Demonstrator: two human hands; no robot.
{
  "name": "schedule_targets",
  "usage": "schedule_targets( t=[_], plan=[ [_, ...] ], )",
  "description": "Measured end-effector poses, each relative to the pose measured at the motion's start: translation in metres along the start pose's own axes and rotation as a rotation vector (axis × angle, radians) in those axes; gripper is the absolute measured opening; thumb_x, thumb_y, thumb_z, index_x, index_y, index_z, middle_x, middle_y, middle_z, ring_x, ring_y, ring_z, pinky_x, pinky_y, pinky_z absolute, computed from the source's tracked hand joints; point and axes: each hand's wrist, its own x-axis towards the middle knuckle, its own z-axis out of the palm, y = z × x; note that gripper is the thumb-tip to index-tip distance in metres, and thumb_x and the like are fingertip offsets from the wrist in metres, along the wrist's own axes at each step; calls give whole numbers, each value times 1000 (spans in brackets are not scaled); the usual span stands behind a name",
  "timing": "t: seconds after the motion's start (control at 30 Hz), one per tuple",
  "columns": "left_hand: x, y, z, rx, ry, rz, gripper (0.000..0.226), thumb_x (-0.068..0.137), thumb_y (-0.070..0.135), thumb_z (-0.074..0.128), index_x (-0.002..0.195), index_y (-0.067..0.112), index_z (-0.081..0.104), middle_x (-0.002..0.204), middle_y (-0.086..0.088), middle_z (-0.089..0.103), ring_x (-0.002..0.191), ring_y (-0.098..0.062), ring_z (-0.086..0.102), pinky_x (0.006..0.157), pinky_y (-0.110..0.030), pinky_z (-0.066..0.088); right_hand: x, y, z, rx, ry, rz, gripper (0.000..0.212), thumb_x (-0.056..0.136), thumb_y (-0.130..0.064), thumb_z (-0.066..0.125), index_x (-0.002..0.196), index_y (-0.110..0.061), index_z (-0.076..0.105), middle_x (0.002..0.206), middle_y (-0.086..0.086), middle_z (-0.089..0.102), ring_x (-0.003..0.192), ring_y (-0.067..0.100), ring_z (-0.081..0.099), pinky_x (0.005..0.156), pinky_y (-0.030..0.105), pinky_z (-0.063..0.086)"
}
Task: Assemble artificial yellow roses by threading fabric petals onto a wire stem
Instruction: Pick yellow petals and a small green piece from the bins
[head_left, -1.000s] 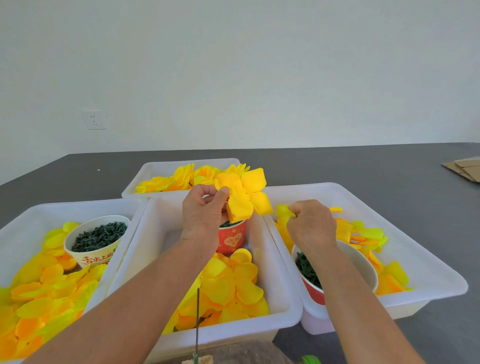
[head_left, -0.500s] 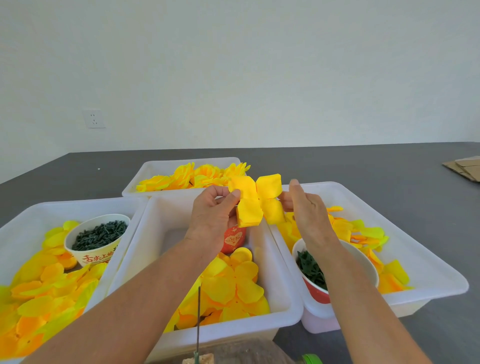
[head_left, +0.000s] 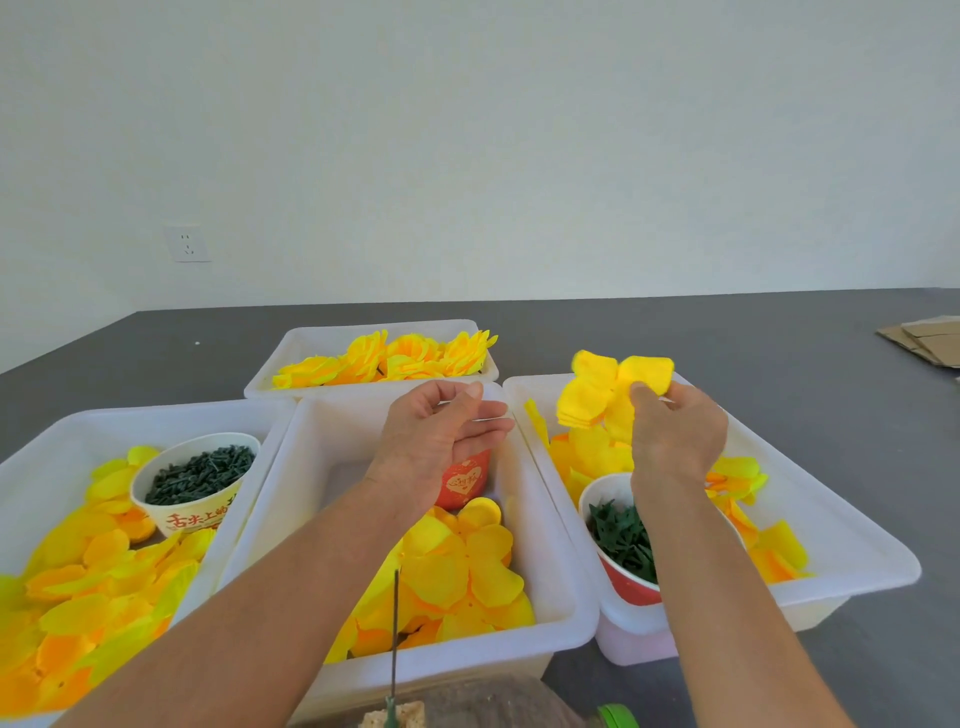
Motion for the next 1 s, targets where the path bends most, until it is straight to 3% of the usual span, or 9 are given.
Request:
schedule_targets(
  t=[0.07,0.17,0.37,0.57,0.77,0.9,1.0],
  plan=[
    [0,1,0,-2,16,-4,12,93,13,55,91,1,57,83,-19,72,76,-30,71,66,-30,59,4,3,-2,-91,97,-25,20,87,-21,61,100,-6,63,89,5,61,93,27,57,85,39,43],
    [-2,2,0,15,15,-3,15,93,14,55,93,-1,56,82,-19,72,76,-30,71,66,-31,59,6,4,-3,-200,79,26,28,89,-19,60,111,-1,55,109,16,62,107,34,55,87,41,41],
    [-7,4,1,23,0,6,13,92,12,56,90,0,56,77,-16,72,71,-27,71,63,-30,59,7,11,-3,-483,-74,19,35,86,-6,57,117,2,43,111,23,58,107,41,53,81,42,43],
    [-7,11,1,125,-4,49,10,93,10,56,86,3,54,81,-16,68,64,-23,69,67,-31,58,3,15,4,-824,-75,-66,57,79,-9,59,130,-4,35,129,26,40,120,42,34,92,50,35],
    [-6,33,1,267,-13,146,19,93,2,50,76,8,54,75,-13,65,58,-19,65,63,-29,56,-3,15,6,-939,-9,-140,73,74,-10,64,138,-7,30,142,23,24,132,35,18,99,48,27],
    [-4,54,-8,357,53,195,18,93,4,51,76,7,55,72,-10,66,55,-17,64,60,-26,55,-6,18,3,-857,-43,-340,44,77,-9,61,118,-1,48,124,26,39,118,36,32,90,45,31],
    [-5,61,-29,496,147,224,19,91,4,53,74,9,57,70,-10,65,56,-17,62,58,-26,53,-12,15,7,-631,-95,-502,27,85,-9,60,110,0,63,120,25,54,116,39,37,92,47,32]
  ],
)
